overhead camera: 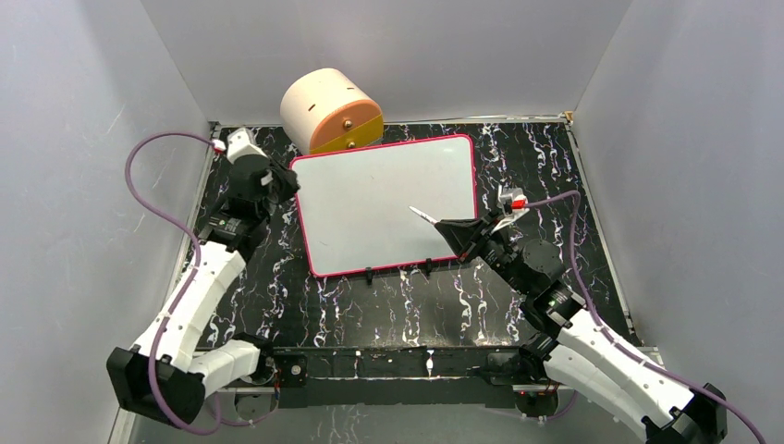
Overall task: Write a sentence on the whiteboard
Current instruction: Place the pen cap at the center of the board.
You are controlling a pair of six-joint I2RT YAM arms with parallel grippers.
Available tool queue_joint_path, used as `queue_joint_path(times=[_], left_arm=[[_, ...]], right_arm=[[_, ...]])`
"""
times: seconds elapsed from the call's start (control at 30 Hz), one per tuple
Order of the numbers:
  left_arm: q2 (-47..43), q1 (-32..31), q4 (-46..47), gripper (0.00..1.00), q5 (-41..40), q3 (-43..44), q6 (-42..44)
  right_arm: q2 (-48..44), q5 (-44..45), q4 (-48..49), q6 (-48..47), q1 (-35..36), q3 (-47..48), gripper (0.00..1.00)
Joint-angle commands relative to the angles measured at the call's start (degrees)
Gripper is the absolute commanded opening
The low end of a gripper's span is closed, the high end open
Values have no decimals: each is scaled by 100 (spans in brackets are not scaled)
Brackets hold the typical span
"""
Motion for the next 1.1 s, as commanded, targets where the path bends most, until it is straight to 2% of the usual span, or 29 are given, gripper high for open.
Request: queue_joint_path(times=[0.0, 0.2, 0.33, 0.57, 0.83, 1.07], left_arm=[[138, 999, -514, 0, 502, 196, 337], [879, 2288, -511, 0, 1174, 60, 562], [1409, 2670, -411, 0, 1505, -63, 642], [2240, 2763, -400, 0, 1275, -116, 972], [3166, 2763, -887, 0, 1305, 111, 1484], [3484, 2764, -942, 9, 1415, 121, 1618]], right_arm=[[-174, 137, 7, -357, 10, 371, 0], [-359, 171, -69, -492, 7, 350, 0], [-427, 209, -63, -586, 8, 335, 0], [-358, 214, -161, -604, 9, 430, 0], [-197, 141, -44, -506, 9, 391, 0], [-54, 124, -59, -505, 7, 458, 0]])
